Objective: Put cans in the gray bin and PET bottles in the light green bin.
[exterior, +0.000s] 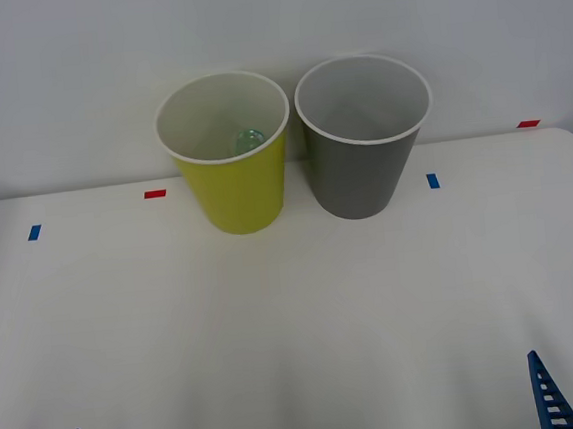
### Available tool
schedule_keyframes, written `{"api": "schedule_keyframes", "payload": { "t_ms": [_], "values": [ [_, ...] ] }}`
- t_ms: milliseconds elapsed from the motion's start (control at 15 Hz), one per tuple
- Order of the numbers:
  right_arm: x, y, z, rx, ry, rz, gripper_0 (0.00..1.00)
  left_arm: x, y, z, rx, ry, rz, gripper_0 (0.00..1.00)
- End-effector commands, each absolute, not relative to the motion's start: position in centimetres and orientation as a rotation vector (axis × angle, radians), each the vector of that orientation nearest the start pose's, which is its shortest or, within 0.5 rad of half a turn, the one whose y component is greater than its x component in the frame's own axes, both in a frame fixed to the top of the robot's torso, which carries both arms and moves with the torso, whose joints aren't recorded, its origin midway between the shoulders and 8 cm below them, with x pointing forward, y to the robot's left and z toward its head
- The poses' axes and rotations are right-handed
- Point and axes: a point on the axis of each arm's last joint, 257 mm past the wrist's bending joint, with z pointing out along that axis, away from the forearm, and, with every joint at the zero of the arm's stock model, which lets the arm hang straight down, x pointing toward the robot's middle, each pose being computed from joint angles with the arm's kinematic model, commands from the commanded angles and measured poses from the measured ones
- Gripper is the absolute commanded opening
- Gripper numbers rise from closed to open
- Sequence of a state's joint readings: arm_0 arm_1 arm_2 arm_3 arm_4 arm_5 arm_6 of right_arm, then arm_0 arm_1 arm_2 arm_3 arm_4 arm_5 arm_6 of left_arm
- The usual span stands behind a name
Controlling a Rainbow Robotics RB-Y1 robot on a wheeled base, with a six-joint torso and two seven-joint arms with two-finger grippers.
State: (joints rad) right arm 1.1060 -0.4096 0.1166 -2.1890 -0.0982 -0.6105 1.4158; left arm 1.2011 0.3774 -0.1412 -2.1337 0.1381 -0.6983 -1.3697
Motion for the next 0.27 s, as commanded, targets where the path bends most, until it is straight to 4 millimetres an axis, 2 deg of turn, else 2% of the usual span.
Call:
{"api": "schedule_keyframes", "payload": {
  "t_ms": [67, 267],
  "values": [
    [23.19, -28.26, -18.25, -0.080, 1.473, 0.038, 1.00, 19.60, 29.36, -20.39, -0.064, 1.520, -0.066, 1.00],
    [23.19, -28.26, -18.25, -0.080, 1.473, 0.038, 1.00, 19.60, 29.36, -20.39, -0.064, 1.520, -0.066, 1.00]
  ]
}}
